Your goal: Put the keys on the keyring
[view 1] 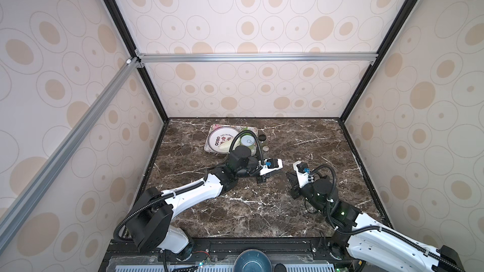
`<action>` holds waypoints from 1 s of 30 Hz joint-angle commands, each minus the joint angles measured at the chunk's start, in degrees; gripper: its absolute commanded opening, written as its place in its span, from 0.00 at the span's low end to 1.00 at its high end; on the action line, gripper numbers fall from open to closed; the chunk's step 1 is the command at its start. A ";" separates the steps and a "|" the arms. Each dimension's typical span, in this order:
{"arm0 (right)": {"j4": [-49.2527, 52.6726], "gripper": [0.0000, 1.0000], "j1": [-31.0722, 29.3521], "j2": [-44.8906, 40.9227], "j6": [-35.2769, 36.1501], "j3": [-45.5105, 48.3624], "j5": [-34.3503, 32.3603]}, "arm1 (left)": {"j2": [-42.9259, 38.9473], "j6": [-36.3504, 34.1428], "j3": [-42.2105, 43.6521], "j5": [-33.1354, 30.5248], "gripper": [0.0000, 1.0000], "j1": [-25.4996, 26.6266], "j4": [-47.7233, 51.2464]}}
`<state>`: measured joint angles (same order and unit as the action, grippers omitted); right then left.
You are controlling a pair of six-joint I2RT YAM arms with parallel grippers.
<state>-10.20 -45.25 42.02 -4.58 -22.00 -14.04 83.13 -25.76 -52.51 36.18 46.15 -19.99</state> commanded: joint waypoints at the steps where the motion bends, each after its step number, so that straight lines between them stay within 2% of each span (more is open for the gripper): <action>1: -1.05 0.00 0.09 -1.24 -0.26 -1.20 -1.64 | -0.71 -1.75 -1.79 -1.15 0.25 0.69 0.58; 8: -1.79 0.00 0.13 -2.27 -0.60 -0.46 -2.14 | -1.99 -1.69 -0.14 -0.82 0.24 0.87 -1.57; 23: -2.99 0.00 0.08 -2.67 -0.30 0.20 -1.06 | 2.69 -6.97 -6.17 0.52 0.25 3.61 9.25; 30: -3.16 0.00 0.11 -2.64 -0.18 0.20 0.13 | 4.93 -5.73 -7.89 -1.81 0.26 4.91 8.86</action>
<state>-10.57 -45.25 39.86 -4.69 -21.91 -14.85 87.46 -30.35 -57.41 35.16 50.33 -12.16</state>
